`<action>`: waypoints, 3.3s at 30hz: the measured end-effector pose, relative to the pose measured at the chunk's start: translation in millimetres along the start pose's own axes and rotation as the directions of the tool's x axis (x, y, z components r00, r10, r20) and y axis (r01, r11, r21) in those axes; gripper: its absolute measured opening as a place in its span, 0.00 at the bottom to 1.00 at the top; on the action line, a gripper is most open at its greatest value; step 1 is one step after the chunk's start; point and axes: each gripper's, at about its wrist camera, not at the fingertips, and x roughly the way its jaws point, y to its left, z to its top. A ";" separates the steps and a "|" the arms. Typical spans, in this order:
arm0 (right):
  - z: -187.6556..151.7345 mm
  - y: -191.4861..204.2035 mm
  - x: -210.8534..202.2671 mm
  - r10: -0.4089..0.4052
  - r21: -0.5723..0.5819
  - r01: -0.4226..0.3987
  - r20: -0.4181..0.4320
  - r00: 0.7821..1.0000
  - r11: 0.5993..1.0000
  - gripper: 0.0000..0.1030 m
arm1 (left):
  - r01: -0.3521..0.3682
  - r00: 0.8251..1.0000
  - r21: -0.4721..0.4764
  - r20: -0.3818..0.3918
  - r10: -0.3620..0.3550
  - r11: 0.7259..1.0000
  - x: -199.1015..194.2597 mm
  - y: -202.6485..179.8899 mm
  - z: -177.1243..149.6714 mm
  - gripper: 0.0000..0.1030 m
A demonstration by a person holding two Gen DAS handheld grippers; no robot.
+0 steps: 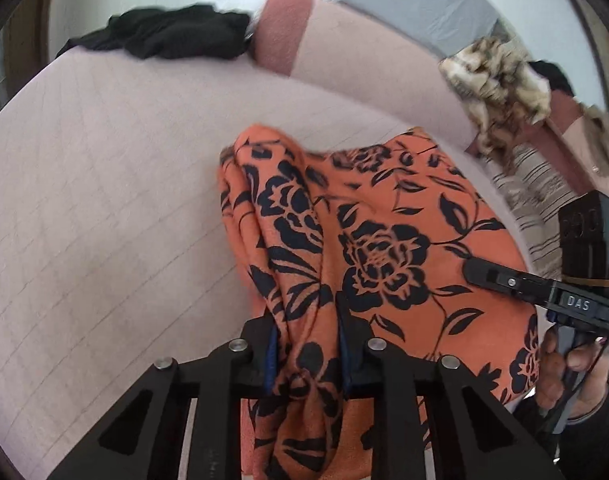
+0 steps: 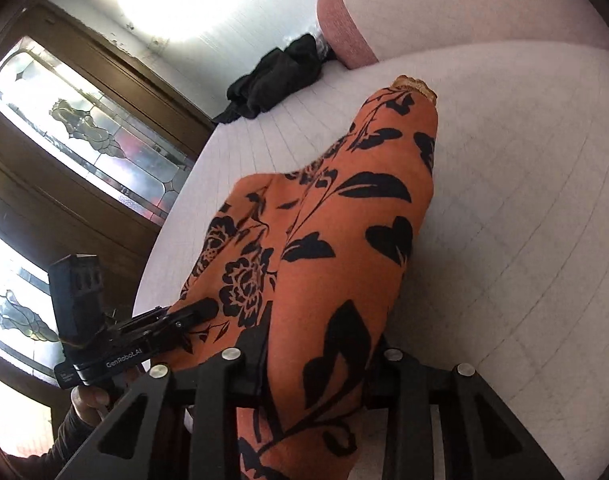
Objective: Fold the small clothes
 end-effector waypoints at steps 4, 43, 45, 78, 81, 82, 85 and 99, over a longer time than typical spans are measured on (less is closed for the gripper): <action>28.9 -19.4 -43.8 -0.034 -0.030 0.036 0.085 0.996 0.999 0.33 | 0.015 0.998 0.059 0.058 -0.019 0.998 -15.4 -5.5 4.4 0.25; 69.9 6.4 132.3 0.289 0.407 -0.270 0.016 0.957 0.872 0.85 | -0.105 0.992 -0.126 0.059 0.113 0.986 -65.3 125.7 -95.1 0.71; 72.1 13.3 119.8 0.276 0.379 -0.266 0.029 0.961 0.886 0.85 | -0.077 0.995 -0.135 0.058 0.086 0.988 -64.6 122.8 -96.0 0.71; -165.0 93.1 -89.9 -0.620 0.106 0.611 0.119 0.775 0.784 0.99 | -0.418 0.906 0.105 0.111 0.408 0.902 -119.0 -23.4 -129.8 0.88; -164.2 98.3 -91.1 -0.626 0.066 0.622 0.105 0.773 0.780 0.99 | -0.435 0.898 0.125 0.131 0.420 0.892 -123.7 -32.2 -132.0 0.89; -163.2 100.3 -91.2 -0.629 0.057 0.627 0.105 0.770 0.777 0.99 | -0.440 0.896 0.132 0.136 0.423 0.888 -124.4 -35.9 -132.6 0.89; -159.1 107.2 -93.4 -0.631 0.039 0.632 0.125 0.765 0.774 0.99 | -0.437 0.896 0.143 0.148 0.418 0.888 -127.4 -41.8 -132.7 0.89; -139.5 116.1 -92.7 -0.638 0.003 0.645 0.149 0.755 0.764 0.99 | -0.423 0.901 0.105 0.157 0.405 0.900 -128.1 -37.2 -120.8 0.89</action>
